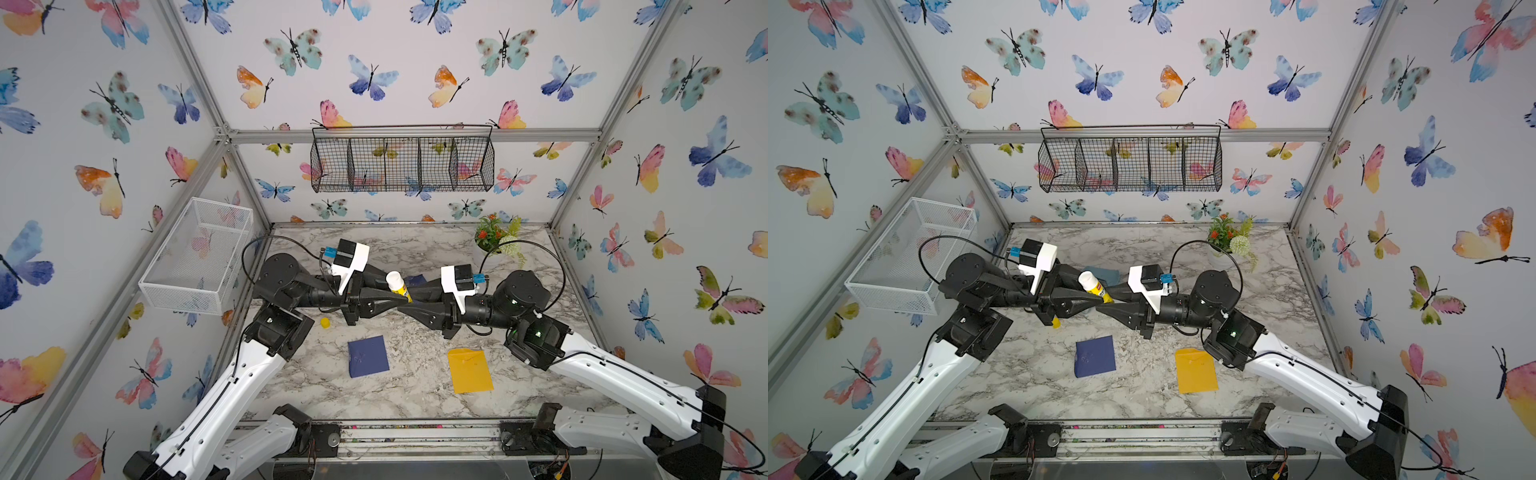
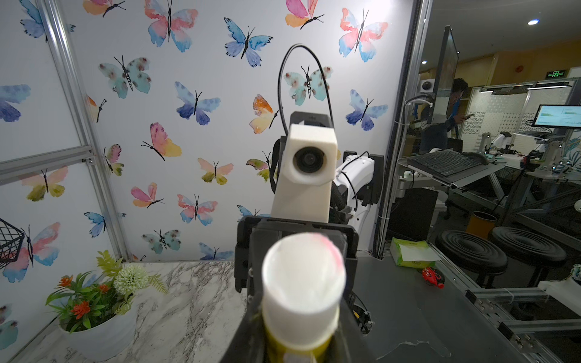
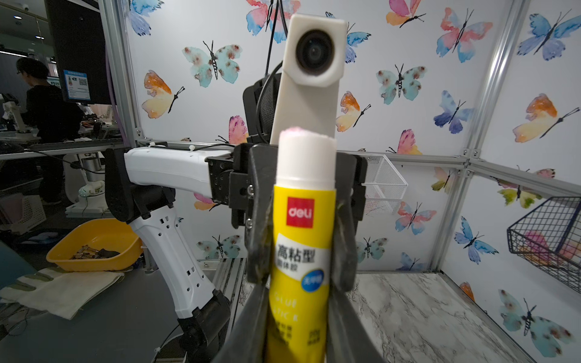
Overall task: Seal the envelope with a glue stick
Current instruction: Unscrew the glue stick.
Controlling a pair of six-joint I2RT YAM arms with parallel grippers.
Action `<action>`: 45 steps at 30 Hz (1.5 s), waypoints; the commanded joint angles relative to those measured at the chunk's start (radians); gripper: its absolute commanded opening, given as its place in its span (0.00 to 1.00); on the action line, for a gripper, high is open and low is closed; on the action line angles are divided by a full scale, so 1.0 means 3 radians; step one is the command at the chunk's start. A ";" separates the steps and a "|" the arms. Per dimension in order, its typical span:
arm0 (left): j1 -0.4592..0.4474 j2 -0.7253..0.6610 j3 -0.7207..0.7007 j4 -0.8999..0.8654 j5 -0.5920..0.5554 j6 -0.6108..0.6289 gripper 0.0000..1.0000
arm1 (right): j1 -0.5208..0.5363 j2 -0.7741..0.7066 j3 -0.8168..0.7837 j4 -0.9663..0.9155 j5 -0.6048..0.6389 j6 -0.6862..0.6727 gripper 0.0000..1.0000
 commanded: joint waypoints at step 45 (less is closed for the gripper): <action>0.0015 -0.0309 -0.0214 0.2059 -0.2349 -0.1858 0.05 | 0.0035 0.0682 0.0338 0.2369 0.0307 -0.0567 0.63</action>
